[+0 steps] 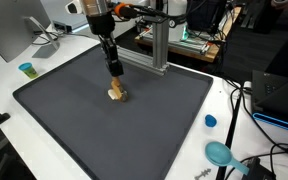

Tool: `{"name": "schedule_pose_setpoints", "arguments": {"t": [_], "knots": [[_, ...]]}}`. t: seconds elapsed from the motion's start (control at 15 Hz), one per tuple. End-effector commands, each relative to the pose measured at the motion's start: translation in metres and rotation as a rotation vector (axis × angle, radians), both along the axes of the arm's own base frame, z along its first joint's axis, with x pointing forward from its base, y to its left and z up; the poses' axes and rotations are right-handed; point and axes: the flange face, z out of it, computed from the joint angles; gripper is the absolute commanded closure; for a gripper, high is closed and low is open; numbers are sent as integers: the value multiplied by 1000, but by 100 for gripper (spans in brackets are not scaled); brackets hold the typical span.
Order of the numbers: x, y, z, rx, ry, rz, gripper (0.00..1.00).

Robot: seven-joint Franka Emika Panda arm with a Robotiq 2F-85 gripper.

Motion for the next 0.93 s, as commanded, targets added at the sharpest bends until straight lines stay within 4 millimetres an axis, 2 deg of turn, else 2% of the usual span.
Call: {"name": "schedule_pose_setpoints", "arguments": {"t": [0.0, 0.2, 0.47, 0.67, 0.87], "knots": [[-1, 20, -32, 36, 111, 14, 79], [-4, 30, -38, 26, 158, 13, 79], [-19, 24, 0, 3, 135, 29, 79], [-31, 10, 38, -50, 8, -59, 79], [-31, 5, 53, -119, -52, -117, 79]]}}
